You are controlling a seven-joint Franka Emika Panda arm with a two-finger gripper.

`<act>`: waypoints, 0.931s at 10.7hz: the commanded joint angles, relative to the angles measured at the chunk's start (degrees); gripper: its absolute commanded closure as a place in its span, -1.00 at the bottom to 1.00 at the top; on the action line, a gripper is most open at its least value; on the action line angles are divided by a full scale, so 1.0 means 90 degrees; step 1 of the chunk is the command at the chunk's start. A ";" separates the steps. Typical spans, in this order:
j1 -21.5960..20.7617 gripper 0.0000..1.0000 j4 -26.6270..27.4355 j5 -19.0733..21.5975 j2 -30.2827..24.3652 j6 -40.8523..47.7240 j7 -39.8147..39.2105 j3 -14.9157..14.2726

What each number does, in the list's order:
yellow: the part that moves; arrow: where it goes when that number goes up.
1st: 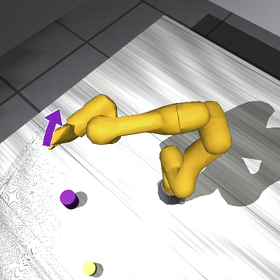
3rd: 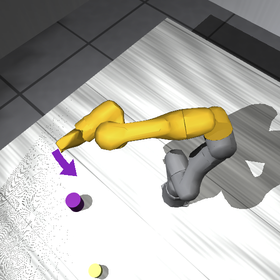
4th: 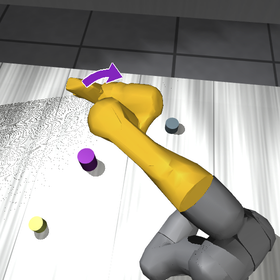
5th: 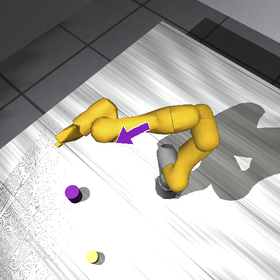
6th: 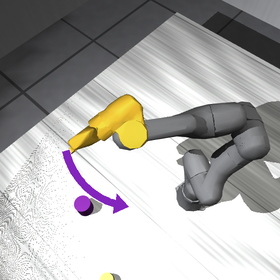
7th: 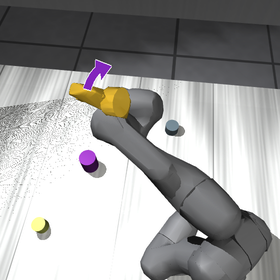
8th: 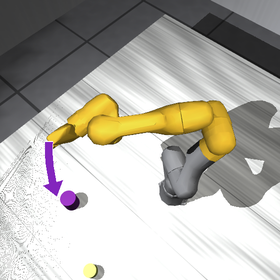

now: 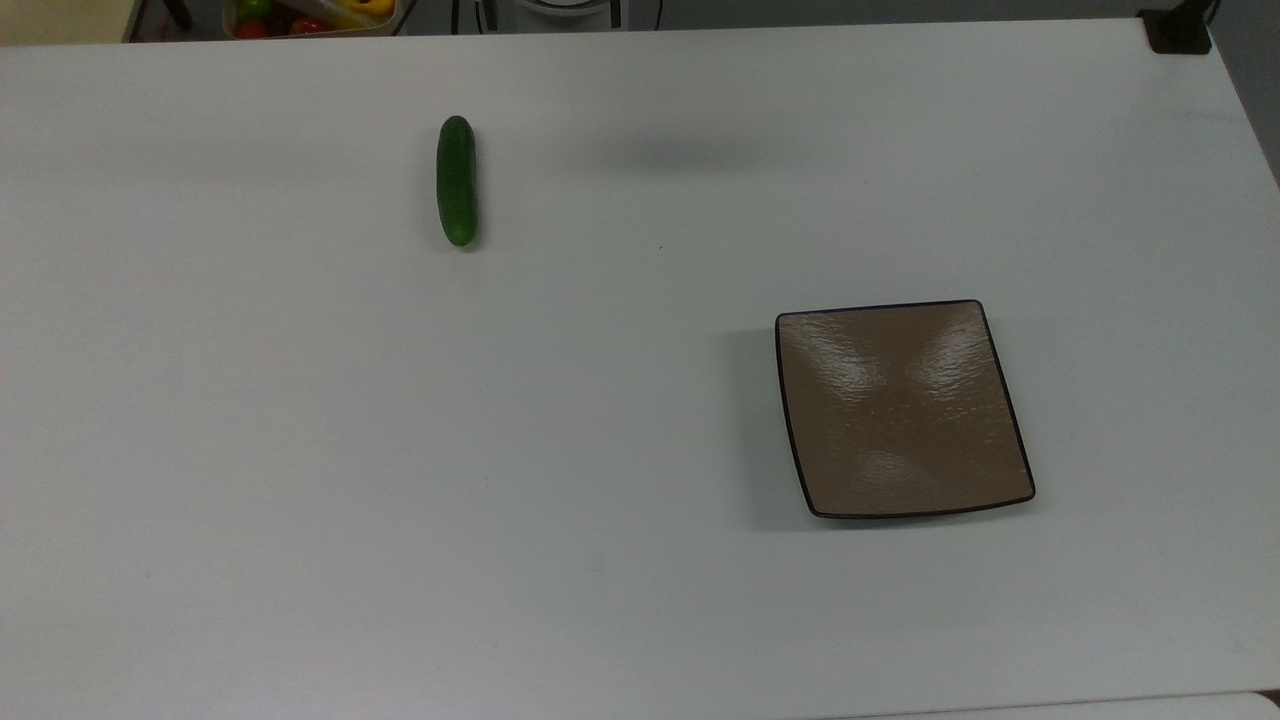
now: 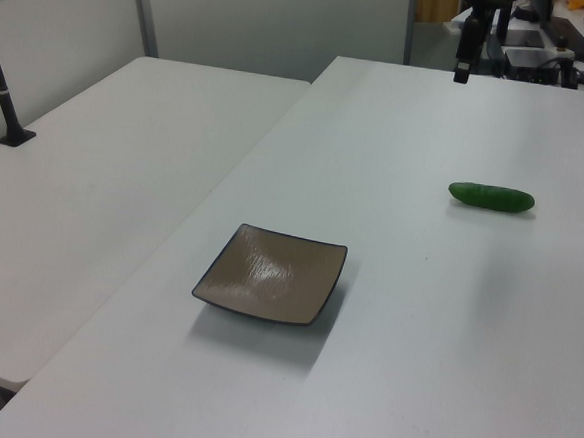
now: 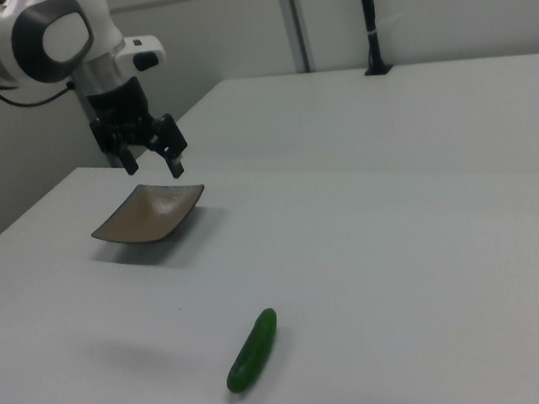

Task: Cucumber placed on a ceramic plate

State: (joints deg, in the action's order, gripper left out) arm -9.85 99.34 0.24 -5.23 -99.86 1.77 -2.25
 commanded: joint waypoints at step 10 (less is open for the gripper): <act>0.0693 -1.00 0.1900 -0.0172 -0.0219 -0.0124 -0.1437 -0.0014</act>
State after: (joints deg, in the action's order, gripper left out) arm -5.28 111.94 0.13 -5.38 -99.84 -9.17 -2.28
